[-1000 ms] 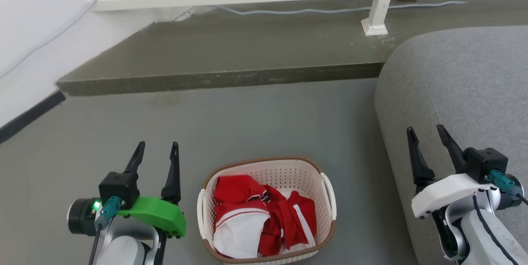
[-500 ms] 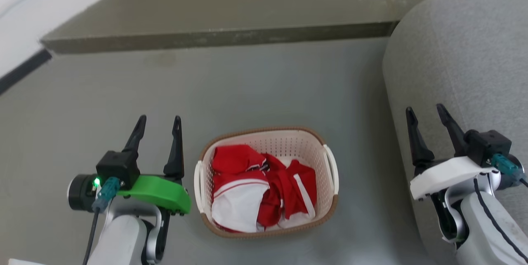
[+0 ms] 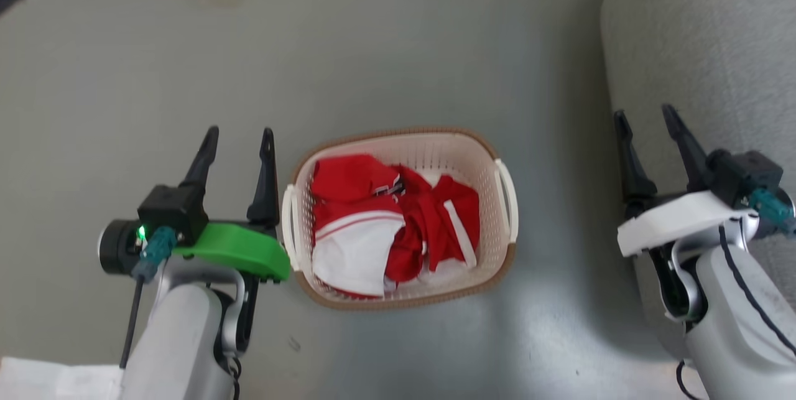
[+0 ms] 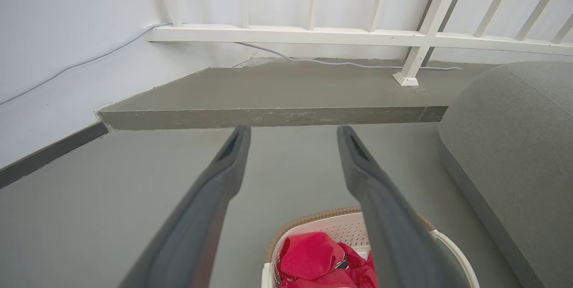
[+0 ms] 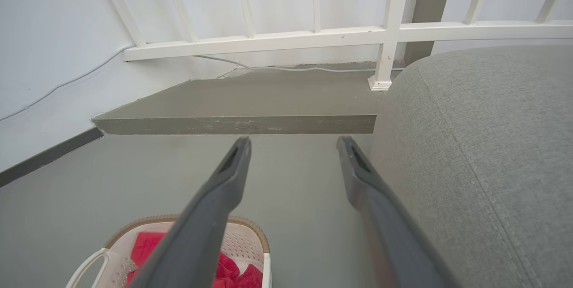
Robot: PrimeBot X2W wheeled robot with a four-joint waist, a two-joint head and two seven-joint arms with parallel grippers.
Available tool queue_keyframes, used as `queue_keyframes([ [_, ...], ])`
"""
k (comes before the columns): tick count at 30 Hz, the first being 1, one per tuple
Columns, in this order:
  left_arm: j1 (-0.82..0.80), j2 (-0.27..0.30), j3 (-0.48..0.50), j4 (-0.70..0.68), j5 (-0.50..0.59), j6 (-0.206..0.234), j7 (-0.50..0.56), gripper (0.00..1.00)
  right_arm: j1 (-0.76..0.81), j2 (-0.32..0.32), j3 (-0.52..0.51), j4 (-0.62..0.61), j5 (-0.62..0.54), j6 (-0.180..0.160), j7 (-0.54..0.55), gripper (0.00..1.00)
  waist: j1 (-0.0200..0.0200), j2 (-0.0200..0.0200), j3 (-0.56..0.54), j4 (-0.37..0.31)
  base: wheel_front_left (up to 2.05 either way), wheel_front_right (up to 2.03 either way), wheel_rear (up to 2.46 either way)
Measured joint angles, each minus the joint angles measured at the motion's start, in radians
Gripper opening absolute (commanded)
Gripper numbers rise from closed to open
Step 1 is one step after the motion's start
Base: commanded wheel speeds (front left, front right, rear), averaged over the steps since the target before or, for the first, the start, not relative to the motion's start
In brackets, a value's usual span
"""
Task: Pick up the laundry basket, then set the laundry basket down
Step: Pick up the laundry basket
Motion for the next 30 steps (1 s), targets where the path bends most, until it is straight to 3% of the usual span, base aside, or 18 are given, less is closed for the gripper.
queue_keyframes([
  [13, -0.128, -0.007, 0.000, 0.066, -0.001, -0.002, 0.023, 1.00, -0.144, 0.002, 0.008, 0.024, -0.021, 0.019, -0.003, 1.00, 0.0000, 0.0000, 0.169, 0.003, 0.00, 0.00, 0.00],
  [30, -0.292, -0.013, -0.011, 0.298, -0.018, -0.063, 0.085, 1.00, -0.313, 0.024, 0.073, 0.223, -0.052, 0.062, 0.002, 1.00, 0.0001, 0.0000, 0.323, -0.001, 0.00, 0.00, 0.00],
])
